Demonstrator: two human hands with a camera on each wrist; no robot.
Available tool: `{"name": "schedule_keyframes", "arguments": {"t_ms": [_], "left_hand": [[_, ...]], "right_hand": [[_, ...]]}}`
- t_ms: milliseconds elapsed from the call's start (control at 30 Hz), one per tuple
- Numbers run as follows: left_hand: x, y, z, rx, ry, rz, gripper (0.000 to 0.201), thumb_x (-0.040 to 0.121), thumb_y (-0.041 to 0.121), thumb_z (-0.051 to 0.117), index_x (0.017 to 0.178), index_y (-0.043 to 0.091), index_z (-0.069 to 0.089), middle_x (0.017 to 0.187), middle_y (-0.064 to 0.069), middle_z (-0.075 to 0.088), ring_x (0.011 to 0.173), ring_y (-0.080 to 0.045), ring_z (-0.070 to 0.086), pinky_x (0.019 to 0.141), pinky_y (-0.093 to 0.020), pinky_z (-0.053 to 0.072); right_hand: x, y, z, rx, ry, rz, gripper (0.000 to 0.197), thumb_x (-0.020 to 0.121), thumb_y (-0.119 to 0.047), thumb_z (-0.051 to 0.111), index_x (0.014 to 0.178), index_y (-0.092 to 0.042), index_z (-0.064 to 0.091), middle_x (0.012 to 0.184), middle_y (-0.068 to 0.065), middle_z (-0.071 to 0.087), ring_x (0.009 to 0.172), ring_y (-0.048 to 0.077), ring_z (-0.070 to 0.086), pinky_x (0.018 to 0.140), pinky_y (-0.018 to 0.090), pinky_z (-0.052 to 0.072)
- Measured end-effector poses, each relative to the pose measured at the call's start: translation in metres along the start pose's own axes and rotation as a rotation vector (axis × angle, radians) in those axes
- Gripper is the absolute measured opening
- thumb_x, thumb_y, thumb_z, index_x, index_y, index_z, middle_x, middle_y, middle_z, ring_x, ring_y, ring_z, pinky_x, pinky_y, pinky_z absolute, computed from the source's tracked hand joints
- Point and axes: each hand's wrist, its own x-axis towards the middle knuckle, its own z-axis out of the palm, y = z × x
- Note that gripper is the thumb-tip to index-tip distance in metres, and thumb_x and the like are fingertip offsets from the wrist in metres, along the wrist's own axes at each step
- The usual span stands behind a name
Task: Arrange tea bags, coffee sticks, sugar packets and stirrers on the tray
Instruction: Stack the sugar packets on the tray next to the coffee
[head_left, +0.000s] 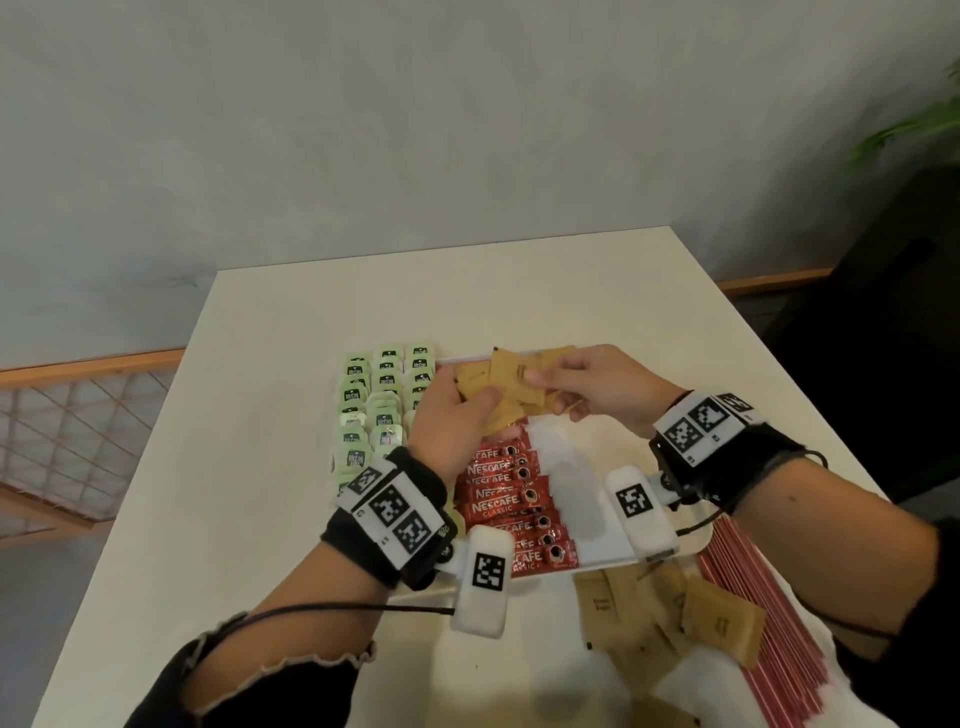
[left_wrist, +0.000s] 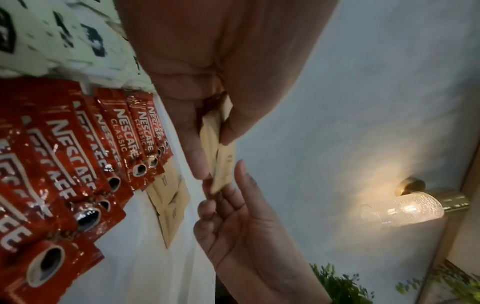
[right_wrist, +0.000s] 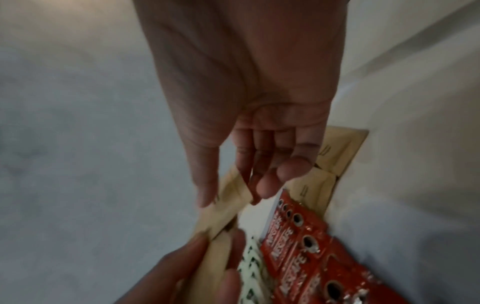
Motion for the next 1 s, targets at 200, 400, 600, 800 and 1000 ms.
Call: {"name": "schedule_keyframes", "arguments": {"t_ms": [200,400,600,800,1000], "left_hand": [[-0.004,0.004,-0.001,0.034,-0.003,-0.006,0.021,0.094,0.016,0.062,0.114,0.017,0.055,0.107,-0.007,0.069,0.088,-0.024,0.073,0.079,-0.049,0.059],[-0.003,0.002,-0.023,-0.103,0.111,-0.062,0.028,0.093,0.013,0.063,0.12,0.005,0.055,0.115,-0.015,0.064,0.096,-0.027,0.069,0.062,-0.03,0.06],[-0.002,-0.003,-0.028,-0.114,0.098,-0.063,0.031,0.096,0.017,0.06,0.126,0.01,0.054,0.115,-0.009,0.064,0.099,-0.024,0.067,0.064,-0.026,0.059],[-0.003,-0.01,-0.029,-0.136,0.049,-0.102,0.029,0.096,0.015,0.059,0.124,0.008,0.057,0.114,-0.009,0.067,0.094,-0.021,0.07,0.069,-0.029,0.06],[-0.002,-0.01,-0.032,-0.143,0.041,-0.09,0.026,0.096,0.015,0.06,0.12,0.007,0.058,0.109,-0.007,0.07,0.084,-0.017,0.074,0.071,-0.032,0.061]], "right_hand": [[-0.007,-0.006,-0.011,-0.024,0.133,-0.085,0.021,0.087,-0.021,0.07,0.091,-0.004,0.059,0.083,0.011,0.068,0.066,0.015,0.066,0.055,0.023,0.05],[-0.006,0.017,-0.031,-0.518,0.057,0.015,0.02,0.084,-0.021,0.074,0.09,-0.005,0.065,0.069,0.005,0.069,0.059,0.01,0.066,0.051,0.02,0.051],[0.013,0.028,-0.02,-0.508,0.082,0.052,0.019,0.084,-0.015,0.075,0.098,-0.007,0.065,0.069,0.006,0.066,0.059,0.014,0.064,0.049,0.02,0.052],[0.036,0.023,-0.011,-0.503,0.169,0.057,0.021,0.081,-0.015,0.078,0.097,-0.009,0.066,0.069,0.008,0.067,0.058,0.018,0.063,0.058,0.027,0.056],[0.041,0.021,-0.009,-0.513,0.227,0.005,0.022,0.079,-0.025,0.079,0.09,-0.013,0.064,0.075,0.008,0.069,0.07,0.025,0.066,0.074,0.038,0.058]]}}
